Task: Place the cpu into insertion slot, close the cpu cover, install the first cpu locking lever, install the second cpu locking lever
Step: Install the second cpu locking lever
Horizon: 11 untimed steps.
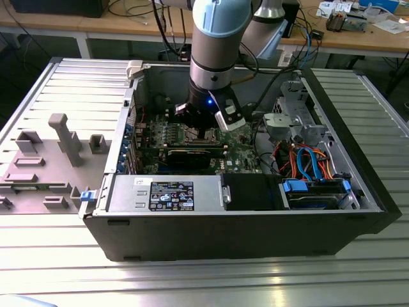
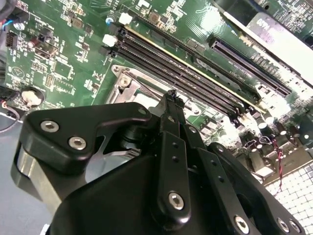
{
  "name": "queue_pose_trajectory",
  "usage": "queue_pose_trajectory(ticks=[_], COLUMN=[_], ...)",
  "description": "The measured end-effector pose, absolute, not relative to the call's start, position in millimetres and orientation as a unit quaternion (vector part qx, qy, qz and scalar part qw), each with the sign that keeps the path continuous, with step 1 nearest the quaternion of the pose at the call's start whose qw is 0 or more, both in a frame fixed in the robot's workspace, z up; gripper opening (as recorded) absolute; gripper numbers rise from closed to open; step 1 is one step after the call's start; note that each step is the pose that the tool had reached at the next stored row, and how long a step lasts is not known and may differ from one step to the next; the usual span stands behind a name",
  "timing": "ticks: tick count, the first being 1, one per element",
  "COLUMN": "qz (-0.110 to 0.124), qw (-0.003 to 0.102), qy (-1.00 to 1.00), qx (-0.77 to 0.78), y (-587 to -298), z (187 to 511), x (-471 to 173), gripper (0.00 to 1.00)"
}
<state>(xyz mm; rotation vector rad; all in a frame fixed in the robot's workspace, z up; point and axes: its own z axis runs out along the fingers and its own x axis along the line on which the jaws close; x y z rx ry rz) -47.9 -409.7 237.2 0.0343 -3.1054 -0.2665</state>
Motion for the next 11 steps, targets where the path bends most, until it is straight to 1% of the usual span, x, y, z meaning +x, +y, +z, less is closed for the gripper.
queue_pose_trajectory(ticks=[11], qz=[-0.093], qw=[0.015], qy=[-0.995], qx=[0.027], y=[-411.7], z=[231.7], x=[-62.4], gripper=[0.11])
